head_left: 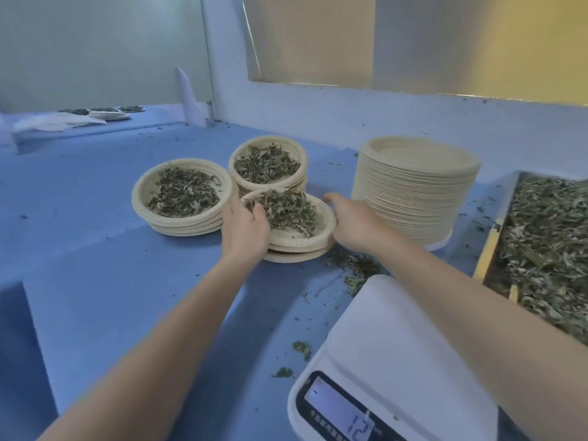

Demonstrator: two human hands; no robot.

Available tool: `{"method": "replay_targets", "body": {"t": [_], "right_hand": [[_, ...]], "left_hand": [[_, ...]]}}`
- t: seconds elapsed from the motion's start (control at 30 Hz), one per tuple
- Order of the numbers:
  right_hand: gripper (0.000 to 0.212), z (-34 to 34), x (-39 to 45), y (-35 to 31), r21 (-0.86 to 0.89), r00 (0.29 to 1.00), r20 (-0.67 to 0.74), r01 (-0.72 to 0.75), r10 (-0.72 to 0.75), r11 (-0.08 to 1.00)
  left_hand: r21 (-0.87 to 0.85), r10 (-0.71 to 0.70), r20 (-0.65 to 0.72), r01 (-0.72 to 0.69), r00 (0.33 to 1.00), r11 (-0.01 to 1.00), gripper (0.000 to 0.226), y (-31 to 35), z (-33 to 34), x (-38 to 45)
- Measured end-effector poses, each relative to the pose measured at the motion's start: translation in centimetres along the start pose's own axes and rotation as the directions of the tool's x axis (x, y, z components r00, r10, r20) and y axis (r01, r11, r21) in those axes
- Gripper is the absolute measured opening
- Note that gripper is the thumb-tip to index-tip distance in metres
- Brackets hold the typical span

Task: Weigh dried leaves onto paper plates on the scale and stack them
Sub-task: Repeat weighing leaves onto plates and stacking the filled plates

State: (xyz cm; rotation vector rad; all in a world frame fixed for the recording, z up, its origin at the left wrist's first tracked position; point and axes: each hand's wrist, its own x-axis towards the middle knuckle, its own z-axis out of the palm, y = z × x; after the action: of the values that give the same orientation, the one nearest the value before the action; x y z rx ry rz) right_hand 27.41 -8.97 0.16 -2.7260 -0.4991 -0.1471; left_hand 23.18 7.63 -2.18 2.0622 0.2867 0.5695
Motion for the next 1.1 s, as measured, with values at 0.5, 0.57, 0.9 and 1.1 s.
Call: {"method": "replay_targets", "body": {"t": [0.5,0.57,0.9,1.1], "right_hand": [[0.056,-3.6,-2.3,-1.9,-0.026,0.998,0.035,0.056,-0.055,0.998],[0.056,-5.1,-2.9,-2.4,-0.007,0.996,0.000,0.084,-0.084,0.996],[0.039,-12.5,-4.1,1.7,0.120,0.938,-0.347,0.026,0.017,0.992],[0.033,-14.0,-2.2,7.9,0.087,0.860,-0.217,-0.454,0.461,0.887]], "left_hand": [[0.324,0.160,-0.052,-0.135,0.986,0.937,0.048,3.3,-2.0,-1.4],[0.310,0.239,-0.038,-0.216,0.970,0.926,0.045,5.3,-2.0,-2.3],[0.142,0.300,0.257,-0.343,0.919,0.929,0.042,16.0,5.0,-1.6],[0.102,0.059,0.347,-0.101,0.936,0.990,0.062,16.6,8.3,1.7]]}}
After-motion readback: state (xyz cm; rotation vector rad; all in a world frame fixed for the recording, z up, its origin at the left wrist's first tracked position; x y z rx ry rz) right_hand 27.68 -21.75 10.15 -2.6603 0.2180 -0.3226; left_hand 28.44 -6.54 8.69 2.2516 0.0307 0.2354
